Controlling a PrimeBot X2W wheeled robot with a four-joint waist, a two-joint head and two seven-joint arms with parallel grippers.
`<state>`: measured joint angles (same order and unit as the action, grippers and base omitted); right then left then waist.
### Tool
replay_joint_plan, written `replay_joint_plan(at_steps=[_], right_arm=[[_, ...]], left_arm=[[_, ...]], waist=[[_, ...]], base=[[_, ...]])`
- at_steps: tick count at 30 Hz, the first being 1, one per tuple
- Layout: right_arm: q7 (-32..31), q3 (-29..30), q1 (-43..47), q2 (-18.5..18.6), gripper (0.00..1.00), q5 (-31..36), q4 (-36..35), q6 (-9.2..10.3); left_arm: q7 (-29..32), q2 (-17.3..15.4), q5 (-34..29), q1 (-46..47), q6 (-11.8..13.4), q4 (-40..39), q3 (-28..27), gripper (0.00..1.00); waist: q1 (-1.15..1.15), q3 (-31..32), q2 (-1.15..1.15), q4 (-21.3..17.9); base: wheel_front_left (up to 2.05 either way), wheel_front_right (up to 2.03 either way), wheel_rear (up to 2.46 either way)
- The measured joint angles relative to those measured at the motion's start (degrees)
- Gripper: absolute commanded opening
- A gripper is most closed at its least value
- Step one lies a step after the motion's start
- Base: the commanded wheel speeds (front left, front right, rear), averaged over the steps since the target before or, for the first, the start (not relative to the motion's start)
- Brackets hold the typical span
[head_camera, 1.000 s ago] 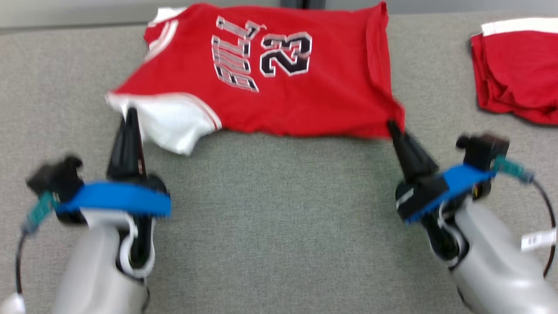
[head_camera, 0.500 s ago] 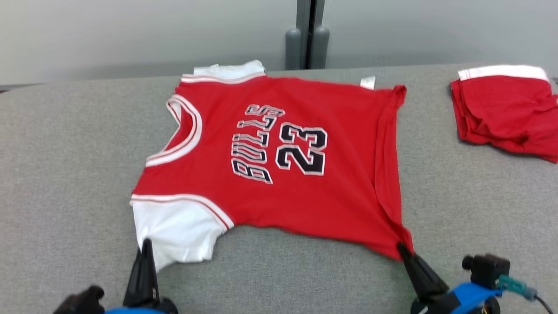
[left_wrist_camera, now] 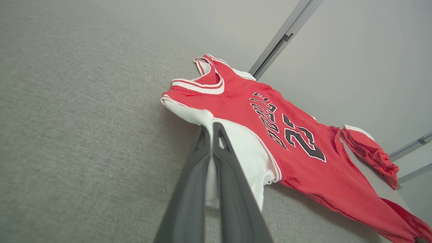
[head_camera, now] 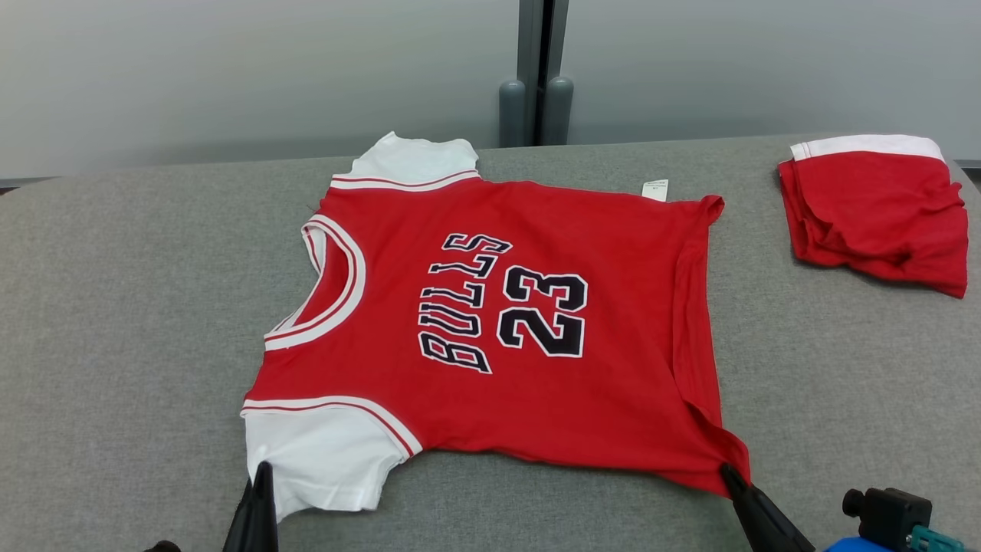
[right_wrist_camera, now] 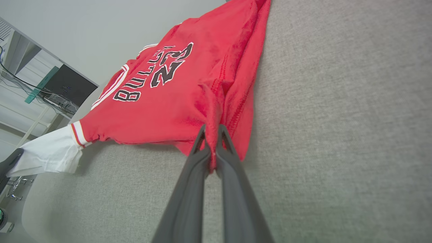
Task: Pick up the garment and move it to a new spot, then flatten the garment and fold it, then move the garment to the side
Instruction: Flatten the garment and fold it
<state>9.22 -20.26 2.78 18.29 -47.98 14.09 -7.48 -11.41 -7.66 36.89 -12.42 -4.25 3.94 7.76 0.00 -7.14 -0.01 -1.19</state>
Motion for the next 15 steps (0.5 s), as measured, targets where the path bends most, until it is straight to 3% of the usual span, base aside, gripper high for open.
replay_joint_plan(at_steps=[15], right_arm=[[-4.4, 2.0, -6.5, -4.9, 0.00, 0.5, -0.4, 0.00]], left_arm=[[5.3, -6.7, -0.4, 13.4, -1.8, 4.1, 1.1, 0.00]], waist=[[0.00, -1.2, 0.01, -3.6]], base=[[0.00, 0.00, 0.00]])
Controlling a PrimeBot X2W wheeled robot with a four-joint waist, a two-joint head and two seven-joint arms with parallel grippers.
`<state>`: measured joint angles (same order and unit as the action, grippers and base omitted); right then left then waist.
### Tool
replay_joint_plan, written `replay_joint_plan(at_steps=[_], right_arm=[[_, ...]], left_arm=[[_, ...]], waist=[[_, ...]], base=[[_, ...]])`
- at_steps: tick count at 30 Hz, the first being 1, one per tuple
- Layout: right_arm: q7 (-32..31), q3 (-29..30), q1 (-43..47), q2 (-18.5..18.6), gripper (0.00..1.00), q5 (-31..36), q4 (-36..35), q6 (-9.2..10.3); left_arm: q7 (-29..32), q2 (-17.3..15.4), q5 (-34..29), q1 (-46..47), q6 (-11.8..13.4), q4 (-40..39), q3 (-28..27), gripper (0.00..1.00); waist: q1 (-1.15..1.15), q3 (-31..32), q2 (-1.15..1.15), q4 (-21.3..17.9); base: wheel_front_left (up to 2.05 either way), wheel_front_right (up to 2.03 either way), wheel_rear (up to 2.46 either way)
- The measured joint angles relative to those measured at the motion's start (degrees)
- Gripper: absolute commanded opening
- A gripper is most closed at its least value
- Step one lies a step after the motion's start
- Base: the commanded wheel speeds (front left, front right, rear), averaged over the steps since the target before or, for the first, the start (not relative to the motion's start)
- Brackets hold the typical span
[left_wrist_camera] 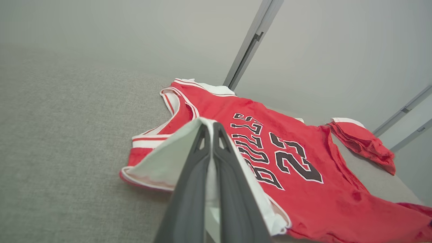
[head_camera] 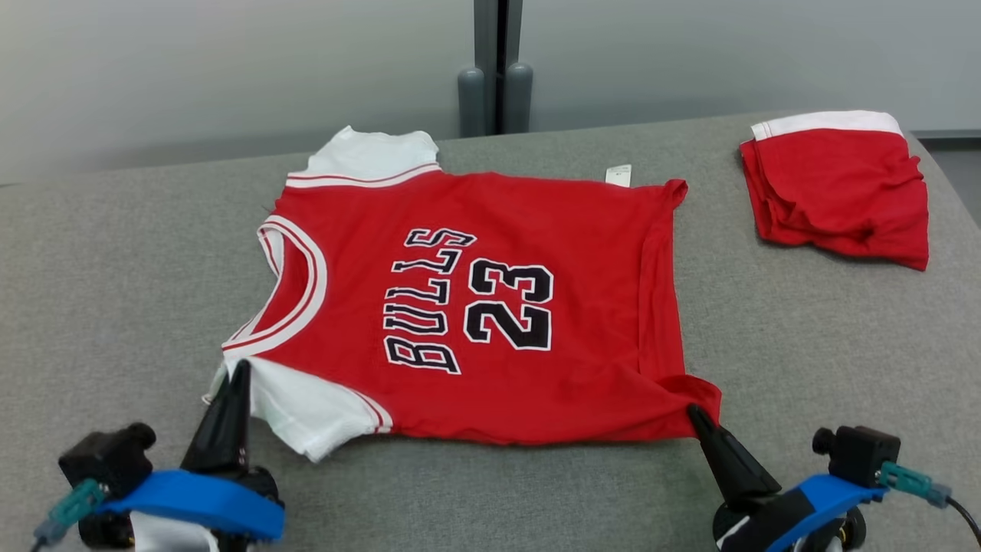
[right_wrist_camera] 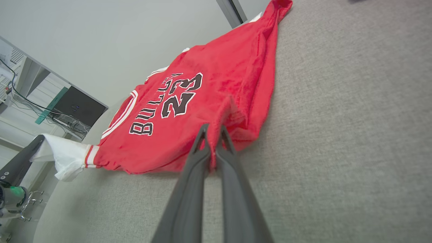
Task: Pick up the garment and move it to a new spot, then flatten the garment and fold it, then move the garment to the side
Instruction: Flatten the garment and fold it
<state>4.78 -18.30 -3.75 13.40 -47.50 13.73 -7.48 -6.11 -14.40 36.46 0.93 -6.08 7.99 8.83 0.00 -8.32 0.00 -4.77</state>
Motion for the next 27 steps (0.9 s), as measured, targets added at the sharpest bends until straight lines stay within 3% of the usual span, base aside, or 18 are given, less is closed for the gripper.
replay_joint_plan(at_steps=[12, 20, 21, 22, 23, 24, 27], right_arm=[[-1.1, -0.5, -11.2, -0.6, 0.00, 1.7, 6.2, 0.00], [0.4, -2.3, -17.8, -1.6, 0.00, 3.6, 12.4, 0.00], [0.9, -2.6, -18.4, -1.6, 0.39, 4.0, 13.0, 0.00], [1.4, -3.0, -18.7, -1.6, 1.00, 4.3, 13.4, 0.00], [2.1, -3.4, -18.8, -1.5, 1.00, 5.0, 13.8, 0.00], [2.8, -3.6, -18.8, -1.2, 1.00, 5.8, 14.2, 0.00], [5.2, -3.8, -18.3, 0.0, 1.00, 7.6, 14.3, 0.00]], left_arm=[[2.1, -3.1, 0.4, 16.3, -1.0, 10.4, 1.6, 0.00], [2.2, -4.4, -0.1, 26.6, -1.1, 20.3, 6.2, 0.00], [1.6, -4.6, -0.2, 27.4, -1.1, 21.5, 6.7, 0.00], [0.9, -4.6, -0.2, 28.0, -1.1, 22.4, 6.9, 0.16], [0.3, -4.8, -0.4, 28.6, -1.1, 23.4, 7.6, 0.65], [-0.8, -4.9, -0.7, 28.9, -1.2, 24.1, 8.2, 1.00], [-3.7, -5.0, 0.2, 29.1, -1.3, 25.8, 9.0, 1.00]], waist=[[0.01, -5.3, 0.01, -2.0], [0.01, -8.0, 0.01, -2.1], [0.01, -8.1, 0.01, -2.1], [0.01, -8.1, 0.01, -2.1], [0.01, -7.9, 0.01, -2.0], [0.01, -7.7, 0.01, -1.9], [0.00, -6.8, 0.01, -1.5]], base=[[0.00, 0.00, 0.00], [0.00, 0.00, 0.00], [0.00, 0.00, 0.00], [0.00, 0.00, 0.00], [0.00, 0.00, 0.00], [0.00, 0.00, 0.00], [0.00, 0.00, 0.00]])
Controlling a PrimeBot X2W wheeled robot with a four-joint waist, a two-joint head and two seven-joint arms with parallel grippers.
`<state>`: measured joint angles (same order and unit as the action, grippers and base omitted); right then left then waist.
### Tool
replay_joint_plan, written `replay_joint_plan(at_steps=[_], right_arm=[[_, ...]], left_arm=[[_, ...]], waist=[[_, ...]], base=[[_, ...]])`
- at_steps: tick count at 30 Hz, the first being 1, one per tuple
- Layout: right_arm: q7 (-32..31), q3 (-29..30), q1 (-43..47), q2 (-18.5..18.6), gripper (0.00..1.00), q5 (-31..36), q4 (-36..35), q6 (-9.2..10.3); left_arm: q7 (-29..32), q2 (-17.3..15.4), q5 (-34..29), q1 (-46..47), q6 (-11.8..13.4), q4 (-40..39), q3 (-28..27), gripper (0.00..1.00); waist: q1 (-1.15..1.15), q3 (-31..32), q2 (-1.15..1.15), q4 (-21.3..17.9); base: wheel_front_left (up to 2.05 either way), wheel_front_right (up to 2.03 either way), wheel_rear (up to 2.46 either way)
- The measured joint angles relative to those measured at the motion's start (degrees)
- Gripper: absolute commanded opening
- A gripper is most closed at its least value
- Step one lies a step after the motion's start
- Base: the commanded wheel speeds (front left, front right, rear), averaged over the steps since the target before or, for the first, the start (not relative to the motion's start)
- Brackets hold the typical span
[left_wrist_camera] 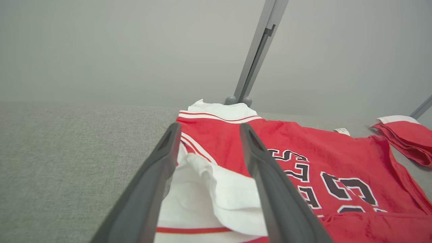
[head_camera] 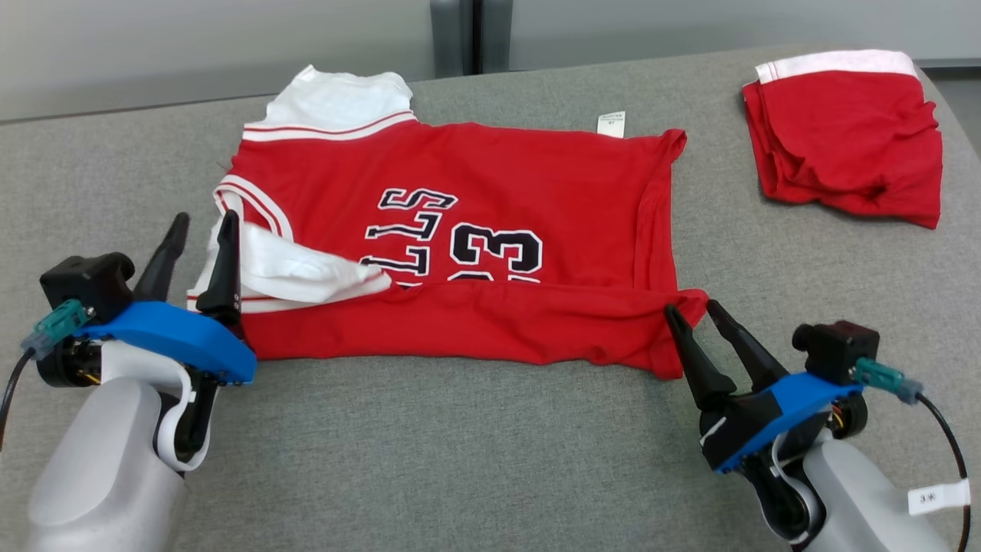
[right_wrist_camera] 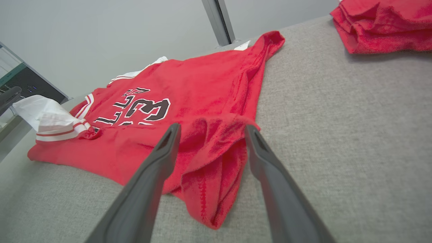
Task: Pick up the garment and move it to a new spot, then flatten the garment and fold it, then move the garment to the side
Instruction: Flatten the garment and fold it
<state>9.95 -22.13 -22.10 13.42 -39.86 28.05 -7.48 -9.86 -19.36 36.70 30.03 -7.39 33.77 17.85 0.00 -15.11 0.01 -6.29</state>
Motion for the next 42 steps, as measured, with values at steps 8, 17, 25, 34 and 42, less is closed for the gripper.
replay_joint_plan(at_steps=[8, 17, 25, 34, 42], right_arm=[[1.7, 2.2, 5.6, 1.1, 1.00, 6.0, -1.5, 0.00], [-0.4, 4.8, 7.3, -1.8, 1.00, 10.2, -1.4, 0.00], [-1.6, 4.9, 5.1, -3.7, 1.00, 12.0, 2.6, 0.00], [-0.8, 3.7, 1.8, -5.8, 1.00, 12.3, 7.0, 0.00], [0.8, 2.6, -0.2, -6.9, 0.00, 11.7, 10.4, 0.00]], left_arm=[[-3.9, -2.2, 0.5, -5.1, 0.0, 1.1, 0.2, 1.00], [-3.8, -3.7, -1.3, -9.8, 1.5, 1.5, 1.5, 1.00], [-2.2, -3.3, -0.9, -8.6, 1.3, 5.2, 2.8, 1.00], [-1.9, -1.8, 0.4, -4.4, 0.5, 11.1, 4.2, 1.00], [-1.9, -0.2, 2.0, -1.4, 0.2, 15.9, 5.8, 0.00]], waist=[[0.00, 1.9, 0.00, 0.3], [0.00, 1.9, 0.00, 0.8], [0.00, 1.2, 0.00, 1.0], [0.00, -0.4, -0.01, 0.3], [0.00, -1.0, -0.01, 0.7]], base=[[0.00, 0.00, 0.00], [0.00, 0.00, 0.00], [0.00, 0.00, 0.00], [0.00, 0.00, 0.00], [0.00, 0.00, 0.00]])
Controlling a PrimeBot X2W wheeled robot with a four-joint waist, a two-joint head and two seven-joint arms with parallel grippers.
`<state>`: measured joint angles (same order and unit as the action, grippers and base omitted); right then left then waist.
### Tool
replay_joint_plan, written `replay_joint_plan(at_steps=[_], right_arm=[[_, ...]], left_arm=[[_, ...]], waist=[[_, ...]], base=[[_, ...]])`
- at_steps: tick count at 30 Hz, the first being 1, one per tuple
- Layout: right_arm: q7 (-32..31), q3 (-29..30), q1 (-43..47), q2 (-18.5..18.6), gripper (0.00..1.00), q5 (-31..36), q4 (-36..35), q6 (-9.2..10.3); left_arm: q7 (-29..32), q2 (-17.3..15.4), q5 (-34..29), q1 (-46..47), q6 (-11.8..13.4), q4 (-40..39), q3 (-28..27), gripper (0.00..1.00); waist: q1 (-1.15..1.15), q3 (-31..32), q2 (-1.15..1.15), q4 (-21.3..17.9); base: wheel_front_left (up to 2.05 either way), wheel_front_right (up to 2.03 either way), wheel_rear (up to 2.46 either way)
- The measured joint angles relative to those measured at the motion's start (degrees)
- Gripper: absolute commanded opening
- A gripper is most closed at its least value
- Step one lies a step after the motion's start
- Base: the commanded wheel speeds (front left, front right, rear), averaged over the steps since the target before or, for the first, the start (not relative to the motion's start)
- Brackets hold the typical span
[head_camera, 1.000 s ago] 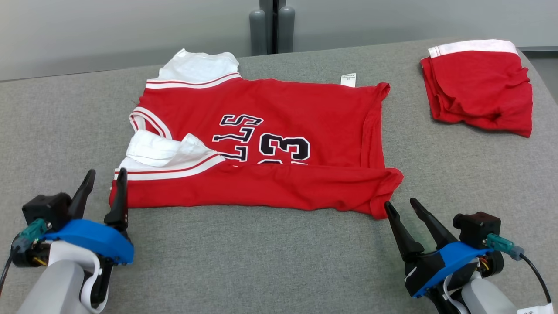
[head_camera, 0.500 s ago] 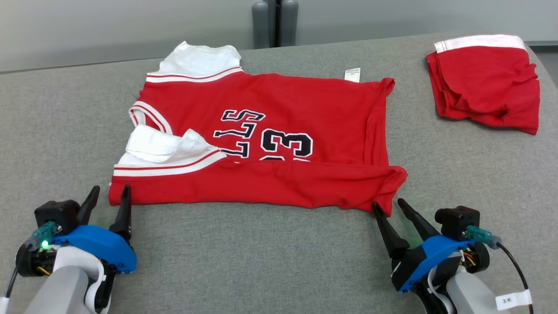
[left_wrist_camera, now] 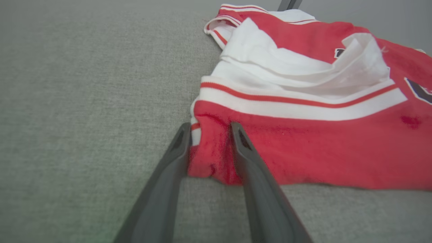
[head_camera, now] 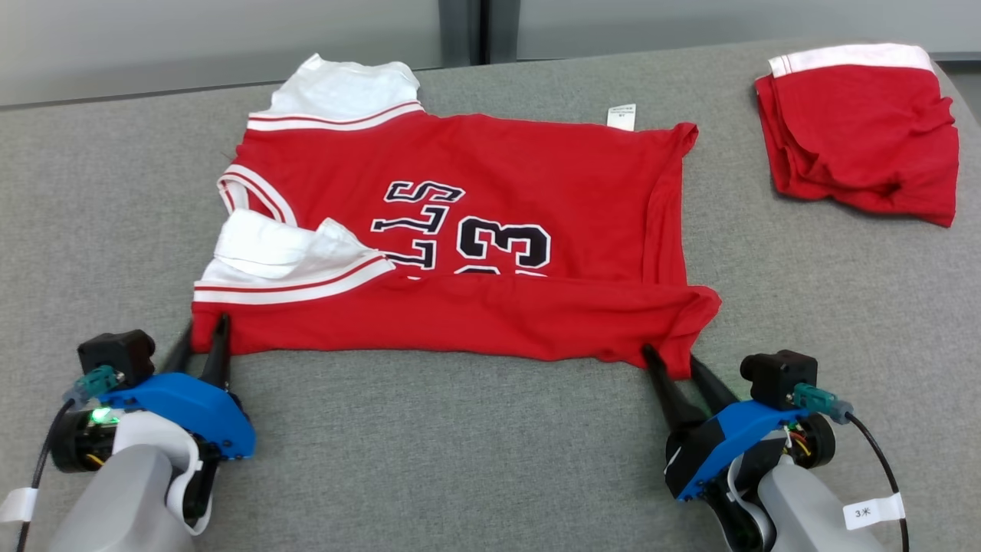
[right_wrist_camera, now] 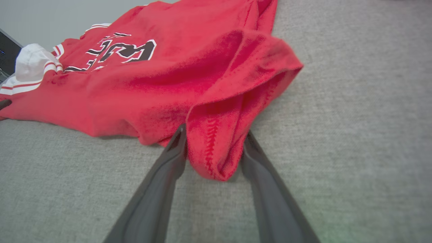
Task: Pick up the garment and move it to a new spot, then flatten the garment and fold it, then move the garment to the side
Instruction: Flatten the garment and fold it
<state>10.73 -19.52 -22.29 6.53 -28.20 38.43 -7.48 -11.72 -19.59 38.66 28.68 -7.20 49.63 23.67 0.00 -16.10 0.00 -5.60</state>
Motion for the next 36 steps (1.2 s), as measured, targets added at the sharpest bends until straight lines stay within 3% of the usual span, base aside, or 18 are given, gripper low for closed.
replay_joint_plan(at_steps=[7, 15, 24, 29, 36], right_arm=[[2.2, -0.5, 0.6, 1.3, 0.00, -1.8, 1.2, 0.00], [2.5, -1.8, 6.8, 5.6, 0.00, -2.4, -4.0, -0.01], [-3.2, 0.4, 16.3, 9.7, 0.00, -2.1, -14.7, -0.02], [-7.3, 4.1, 23.0, 9.6, 0.00, -1.9, -20.0, -0.02], [-11.3, 8.6, 29.3, 7.1, 0.04, 0.1, -25.0, -0.01]], left_arm=[[-2.0, 1.0, 3.3, -0.9, -0.2, -2.3, 1.0, 0.00], [-3.1, 0.2, 5.3, -9.8, -0.1, -9.6, -0.8, 0.00], [-3.3, 1.4, 4.8, -27.4, 4.5, -23.3, -6.0, 0.00], [-3.3, 2.6, 4.1, -35.1, 6.0, -27.8, -5.6, 0.00], [-3.3, 2.8, 2.8, -37.9, 7.7, -30.2, -5.4, 0.00]], waist=[[0.00, 2.7, 0.00, 1.2], [-0.01, 7.4, 0.00, 3.0], [-0.01, 10.3, 0.00, 4.1], [-0.01, 11.1, -0.01, 5.1], [-0.01, 11.1, -0.01, 5.7]], base=[[0.00, 0.00, 0.00], [0.00, 0.00, 0.00], [0.00, 0.00, 0.00], [0.00, 0.00, 0.00], [0.00, 0.00, 0.00]])
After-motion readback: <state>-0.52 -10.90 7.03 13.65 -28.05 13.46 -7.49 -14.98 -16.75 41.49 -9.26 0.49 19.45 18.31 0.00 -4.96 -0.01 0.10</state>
